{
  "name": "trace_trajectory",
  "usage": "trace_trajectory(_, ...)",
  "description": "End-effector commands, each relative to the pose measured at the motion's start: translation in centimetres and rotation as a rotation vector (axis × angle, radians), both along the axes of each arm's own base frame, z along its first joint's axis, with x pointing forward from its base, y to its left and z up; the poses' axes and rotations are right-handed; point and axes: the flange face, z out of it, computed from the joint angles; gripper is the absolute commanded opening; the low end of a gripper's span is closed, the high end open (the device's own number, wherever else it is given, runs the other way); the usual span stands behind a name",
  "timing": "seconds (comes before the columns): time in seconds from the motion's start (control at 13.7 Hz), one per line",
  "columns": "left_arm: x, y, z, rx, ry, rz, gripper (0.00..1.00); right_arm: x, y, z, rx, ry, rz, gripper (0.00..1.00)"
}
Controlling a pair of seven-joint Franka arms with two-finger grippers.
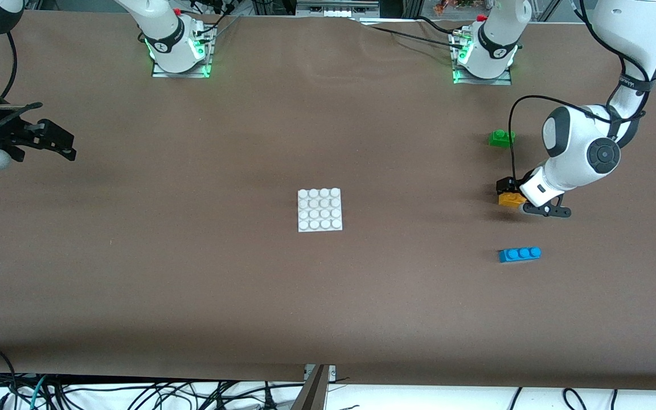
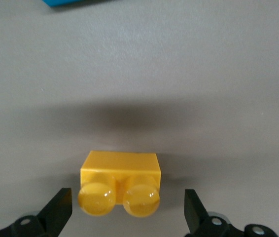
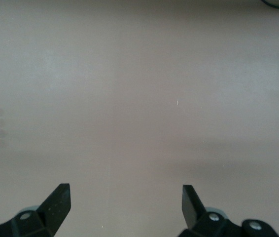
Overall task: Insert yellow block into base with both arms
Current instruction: 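Lower the left gripper onto the yellow brick and close on it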
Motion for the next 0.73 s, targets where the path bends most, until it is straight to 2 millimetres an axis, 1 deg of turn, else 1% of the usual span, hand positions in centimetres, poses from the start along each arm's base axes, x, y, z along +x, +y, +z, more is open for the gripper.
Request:
trace_trajectory(0.0, 0.05, 0.33, 0.10, -0.013, -0.021, -0.010, 1.00, 0.01, 0.00, 0.59, -0.015, 0.004, 0.014, 1.00)
trace_trajectory(0.29, -0.12, 0.89, -0.21, -0.009, -0.015, -0.004, 1.00, 0.02, -0.17, 0.60, -0.032, 0.004, 0.015, 1.00)
trace_trajectory(0.36, -0.14, 0.88, -0.29, -0.009, -0.013, -0.004, 0.97, 0.03, -0.17, 0.61, -0.032, 0.002, 0.015, 1.00)
trace_trajectory(0.44, -0.14, 0.88, -0.29, -0.009, -0.013, -0.004, 0.90, 0.09, 0.01, 0.61, -0.032, 0.001, 0.018, 1.00)
trace_trajectory(0.51, -0.14, 0.88, -0.29, -0.009, -0.013, -0.004, 0.88, 0.23, 0.12, 0.24, -0.032, 0.008, 0.018, 1.00)
trace_trajectory(0.58, -0.14, 0.88, -0.29, -0.009, -0.013, -0.002, 0.85, 0.24, 0.13, 0.31, -0.031, 0.007, 0.019, 1.00)
trace_trajectory(0.66, -0.14, 0.88, -0.29, -0.009, -0.013, -0.002, 0.85, 0.24, 0.13, 0.38, -0.031, 0.005, 0.019, 1.00)
